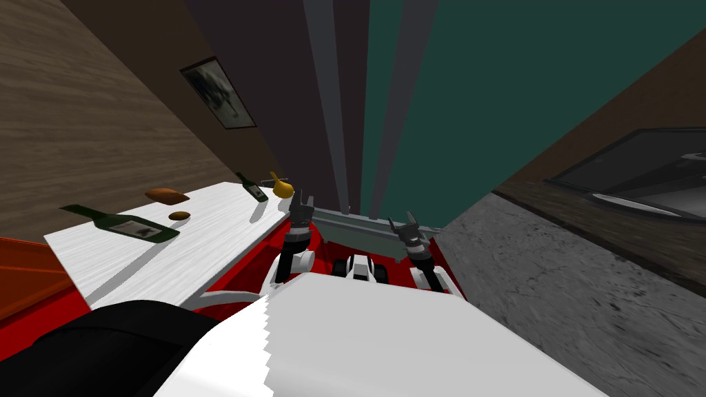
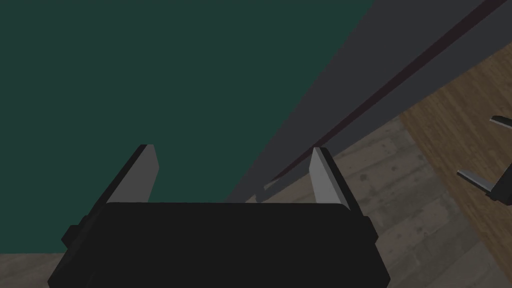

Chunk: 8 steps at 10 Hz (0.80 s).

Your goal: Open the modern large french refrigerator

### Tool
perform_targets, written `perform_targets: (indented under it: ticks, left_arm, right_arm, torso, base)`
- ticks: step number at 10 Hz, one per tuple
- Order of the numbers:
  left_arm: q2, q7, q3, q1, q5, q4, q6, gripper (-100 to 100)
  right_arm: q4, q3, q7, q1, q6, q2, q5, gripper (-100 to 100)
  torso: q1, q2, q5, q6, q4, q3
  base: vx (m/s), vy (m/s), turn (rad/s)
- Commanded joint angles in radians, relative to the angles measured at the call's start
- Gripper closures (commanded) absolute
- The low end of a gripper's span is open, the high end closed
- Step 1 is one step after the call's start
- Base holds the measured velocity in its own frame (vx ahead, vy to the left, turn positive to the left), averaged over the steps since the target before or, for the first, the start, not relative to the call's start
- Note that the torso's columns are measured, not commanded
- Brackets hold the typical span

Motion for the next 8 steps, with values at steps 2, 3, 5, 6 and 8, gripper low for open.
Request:
perform_targets:
  ticks: [2,3,5,6,8]
  left_arm:
    - [0.000,0.000,0.000,0.000,0.000,0.000,0.000,0]
    - [0.000,0.000,0.000,0.000,0.000,0.000,0.000,0]
    - [0.000,0.000,0.000,0.000,0.000,0.000,0.000,0]
    - [0.000,0.000,0.000,0.000,0.000,0.000,0.000,0]
    - [0.000,0.000,0.000,0.000,0.000,0.000,0.000,0]
  right_arm:
    - [0.030,0.006,0.076,-0.007,-0.010,-0.001,0.021,-100]
    - [0.053,0.010,0.115,-0.011,-0.018,0.001,0.036,-100]
    - [0.077,0.015,0.163,-0.016,-0.027,0.003,0.051,-100]
    - [0.077,0.015,0.172,-0.016,-0.027,0.003,0.051,-100]
    - [0.102,0.019,0.221,-0.021,-0.035,0.006,0.065,-100]
  torso:
    - [-0.001,0.000,0.000,0.000,0.000,0.000]
    - [-0.001,0.000,0.000,0.000,0.000,0.000]
    - [0.000,0.000,0.000,0.000,0.000,0.000]
    - [0.000,0.000,0.000,0.000,0.000,0.000]
    - [0.000,0.000,0.000,0.000,0.000,0.000]
  base:
    - [0.023,0.011,-0.040]
    - [0.027,0.015,-0.043]
    - [0.022,0.016,-0.044]
    - [0.023,0.017,-0.026]
    - [0.023,0.014,-0.038]
